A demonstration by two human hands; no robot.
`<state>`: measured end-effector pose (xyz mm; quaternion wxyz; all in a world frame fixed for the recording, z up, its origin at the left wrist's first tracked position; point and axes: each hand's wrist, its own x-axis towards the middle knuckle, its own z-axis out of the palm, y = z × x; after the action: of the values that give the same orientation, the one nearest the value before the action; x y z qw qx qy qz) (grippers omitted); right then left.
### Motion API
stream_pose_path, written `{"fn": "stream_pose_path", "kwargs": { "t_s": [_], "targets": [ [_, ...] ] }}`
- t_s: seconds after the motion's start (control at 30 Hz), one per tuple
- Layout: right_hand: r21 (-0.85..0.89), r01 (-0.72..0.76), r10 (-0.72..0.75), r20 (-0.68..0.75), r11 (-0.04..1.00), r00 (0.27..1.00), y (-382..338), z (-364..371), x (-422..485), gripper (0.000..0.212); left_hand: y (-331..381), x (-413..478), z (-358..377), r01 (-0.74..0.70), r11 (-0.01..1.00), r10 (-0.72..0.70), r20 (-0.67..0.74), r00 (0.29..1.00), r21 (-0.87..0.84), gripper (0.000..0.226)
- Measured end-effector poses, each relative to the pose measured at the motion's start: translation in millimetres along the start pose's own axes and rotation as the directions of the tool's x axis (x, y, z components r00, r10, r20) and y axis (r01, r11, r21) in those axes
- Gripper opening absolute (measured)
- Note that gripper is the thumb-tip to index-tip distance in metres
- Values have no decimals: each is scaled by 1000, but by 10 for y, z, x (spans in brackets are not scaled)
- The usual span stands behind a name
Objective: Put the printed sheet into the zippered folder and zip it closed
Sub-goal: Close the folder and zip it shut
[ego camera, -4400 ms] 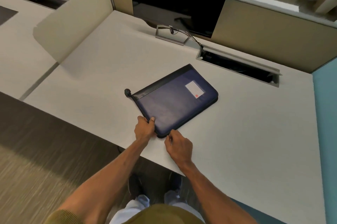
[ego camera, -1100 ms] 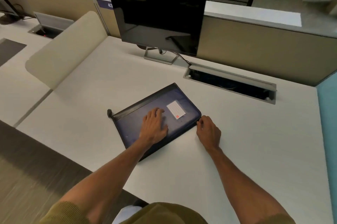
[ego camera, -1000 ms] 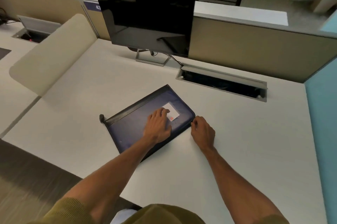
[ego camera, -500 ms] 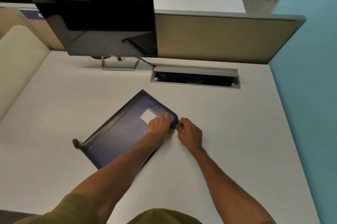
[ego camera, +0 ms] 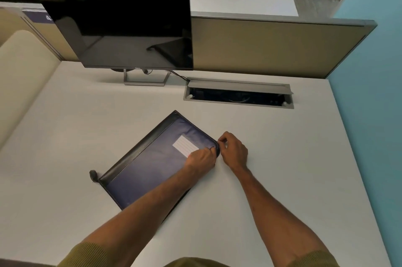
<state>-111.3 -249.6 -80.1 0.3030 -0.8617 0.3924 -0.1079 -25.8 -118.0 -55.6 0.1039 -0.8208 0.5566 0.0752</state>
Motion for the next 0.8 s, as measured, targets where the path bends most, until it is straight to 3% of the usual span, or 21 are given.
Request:
{"fn": "stream_pose_path", "kwargs": {
  "t_s": [0.13, 0.23, 0.3, 0.4, 0.5, 0.63, 0.8],
  "targets": [
    [20, 110, -112, 146, 994, 983, -7, -47, 203, 7, -37, -6, 18, -33, 999, 33, 2, 999, -23, 44],
    [6, 173, -169, 243, 985, 955, 8, -112, 335, 7, -142, -66, 14, -78, 996, 78, 7, 997, 49, 35],
    [-5, 175, -167, 276, 985, 947, 24, -137, 383, 8, -234, -40, -30, -94, 994, 92, -37, 995, -56, 32],
    [-5, 172, -164, 286, 985, 944, 43, -132, 401, 6, -393, 109, -102, -72, 988, 46, -188, 981, -135, 37],
    [-5, 160, -152, 280, 987, 948, 42, -125, 378, 6, -590, 303, -107, -38, 993, 20, -156, 988, -111, 52],
    [2, 135, -130, 295, 991, 947, 43, -152, 367, 8, -749, 420, -29, -65, 964, 42, -95, 995, -259, 26],
    [31, 133, -136, 310, 991, 941, 33, -152, 378, 7, -661, 381, 18, -57, 925, 4, -141, 990, -375, 20]
  ]
}}
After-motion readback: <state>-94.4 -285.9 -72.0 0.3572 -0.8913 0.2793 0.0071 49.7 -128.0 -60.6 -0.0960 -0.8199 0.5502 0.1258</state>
